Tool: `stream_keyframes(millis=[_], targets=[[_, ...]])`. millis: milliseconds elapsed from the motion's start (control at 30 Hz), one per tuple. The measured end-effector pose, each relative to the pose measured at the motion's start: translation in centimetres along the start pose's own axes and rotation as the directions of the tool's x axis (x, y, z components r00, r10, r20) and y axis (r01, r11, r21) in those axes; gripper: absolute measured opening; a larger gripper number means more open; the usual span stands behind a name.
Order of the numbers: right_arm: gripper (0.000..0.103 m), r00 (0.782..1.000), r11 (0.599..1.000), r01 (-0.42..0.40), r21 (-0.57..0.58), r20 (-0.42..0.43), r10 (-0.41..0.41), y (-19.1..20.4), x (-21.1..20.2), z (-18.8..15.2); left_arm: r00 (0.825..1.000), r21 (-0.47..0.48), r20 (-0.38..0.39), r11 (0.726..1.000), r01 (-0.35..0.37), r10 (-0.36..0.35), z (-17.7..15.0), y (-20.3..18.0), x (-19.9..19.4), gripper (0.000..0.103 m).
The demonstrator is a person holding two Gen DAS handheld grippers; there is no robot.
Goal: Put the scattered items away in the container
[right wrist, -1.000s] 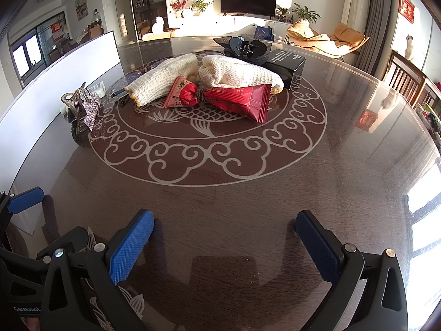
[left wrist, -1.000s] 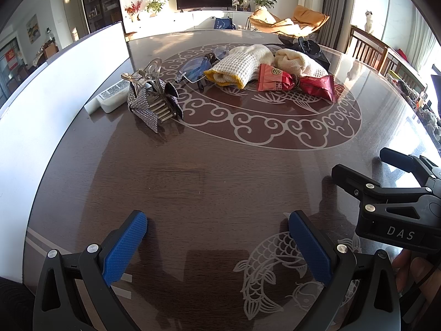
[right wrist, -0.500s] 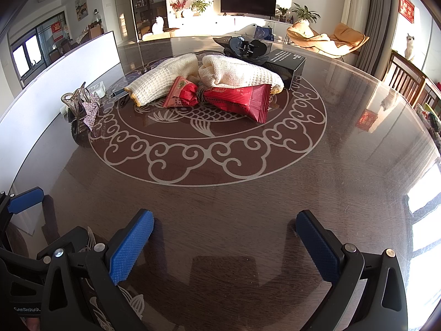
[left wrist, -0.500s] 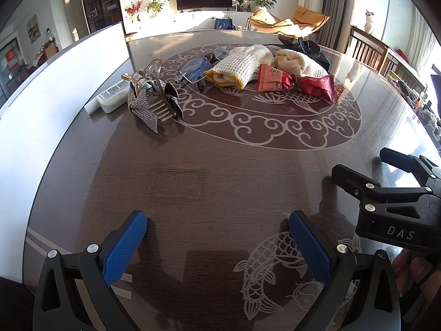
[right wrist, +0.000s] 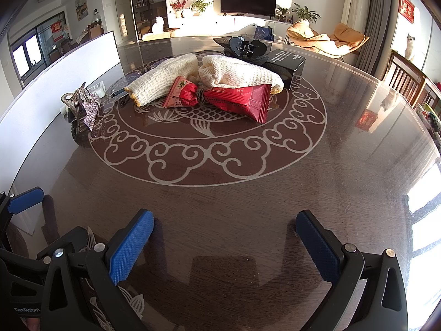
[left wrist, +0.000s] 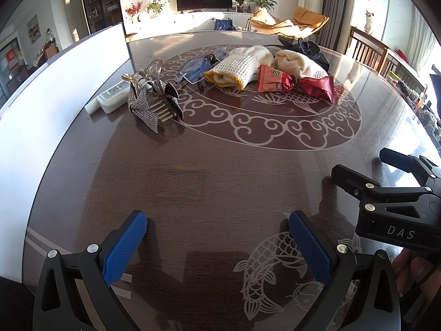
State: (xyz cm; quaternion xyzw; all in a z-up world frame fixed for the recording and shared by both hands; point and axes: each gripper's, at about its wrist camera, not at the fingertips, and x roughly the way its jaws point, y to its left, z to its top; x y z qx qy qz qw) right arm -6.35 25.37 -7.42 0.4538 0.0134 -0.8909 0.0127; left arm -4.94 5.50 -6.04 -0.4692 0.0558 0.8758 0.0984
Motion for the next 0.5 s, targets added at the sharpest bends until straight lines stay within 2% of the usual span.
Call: stream_keyframes(millis=[500], targets=[[0.103,1.0,1.0,0.0,0.0,0.0,0.0,0.01,-0.01,-0.01,1.0,-0.002,0.0,1.0,-0.002,0.002,0.13,-0.06,0.09,0.103]])
